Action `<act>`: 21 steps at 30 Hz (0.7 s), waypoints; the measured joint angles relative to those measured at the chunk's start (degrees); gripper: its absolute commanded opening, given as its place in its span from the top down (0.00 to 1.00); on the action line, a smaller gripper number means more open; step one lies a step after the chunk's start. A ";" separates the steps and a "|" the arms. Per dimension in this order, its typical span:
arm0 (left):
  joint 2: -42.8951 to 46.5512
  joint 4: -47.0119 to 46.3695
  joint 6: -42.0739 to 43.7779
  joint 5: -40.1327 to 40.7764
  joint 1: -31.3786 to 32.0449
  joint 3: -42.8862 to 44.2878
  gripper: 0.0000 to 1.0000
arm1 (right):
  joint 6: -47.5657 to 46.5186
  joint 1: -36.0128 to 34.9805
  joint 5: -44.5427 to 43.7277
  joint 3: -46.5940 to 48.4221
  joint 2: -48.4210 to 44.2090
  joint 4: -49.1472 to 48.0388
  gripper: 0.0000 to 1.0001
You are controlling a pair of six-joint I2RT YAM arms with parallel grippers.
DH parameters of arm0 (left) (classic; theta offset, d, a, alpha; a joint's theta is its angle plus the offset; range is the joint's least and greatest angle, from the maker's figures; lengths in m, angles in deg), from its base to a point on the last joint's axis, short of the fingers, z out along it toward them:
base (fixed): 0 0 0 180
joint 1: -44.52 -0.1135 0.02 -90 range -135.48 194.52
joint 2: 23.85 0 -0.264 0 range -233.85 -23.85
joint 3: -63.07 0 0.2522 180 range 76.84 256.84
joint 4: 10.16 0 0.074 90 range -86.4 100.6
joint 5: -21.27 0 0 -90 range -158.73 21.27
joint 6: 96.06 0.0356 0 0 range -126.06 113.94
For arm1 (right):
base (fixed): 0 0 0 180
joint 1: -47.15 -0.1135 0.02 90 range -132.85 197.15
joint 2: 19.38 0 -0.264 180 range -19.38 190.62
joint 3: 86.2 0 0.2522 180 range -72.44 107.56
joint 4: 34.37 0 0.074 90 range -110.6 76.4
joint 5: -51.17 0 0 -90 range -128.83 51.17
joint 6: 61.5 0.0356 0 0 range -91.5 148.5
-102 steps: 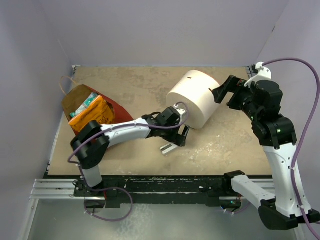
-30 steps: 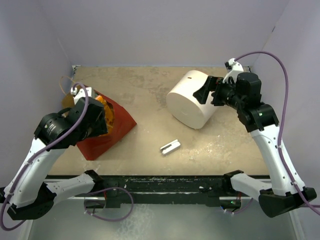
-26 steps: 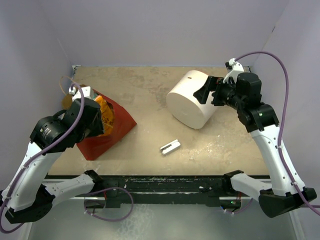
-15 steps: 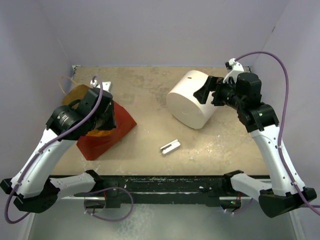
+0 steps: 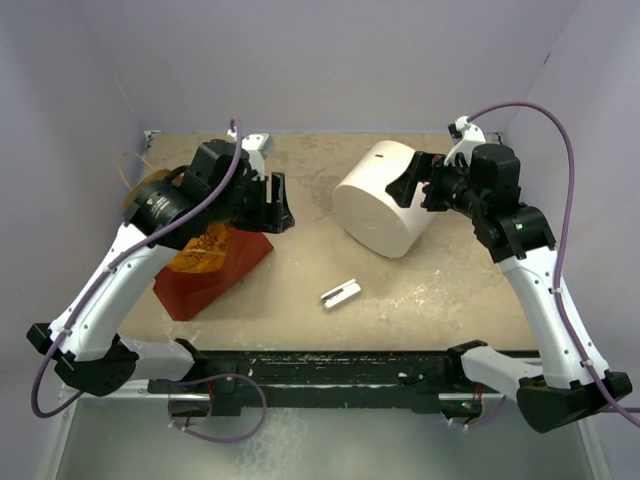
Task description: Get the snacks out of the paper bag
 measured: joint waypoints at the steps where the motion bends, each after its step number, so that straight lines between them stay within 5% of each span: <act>1: -0.20 1.60 0.13 1.66 -0.02 0.81 0.04 | 0.00 0.00 0.00 0.00 0.00 0.00 0.00; 12: 10.21 22.69 -7.56 24.22 -0.07 4.74 0.01 | 0.02 0.00 0.09 0.00 0.50 -0.15 0.00; 21: 17.86 25.99 -13.60 27.96 -0.09 -0.85 0.01 | 0.02 0.00 0.26 0.00 0.63 -0.17 0.00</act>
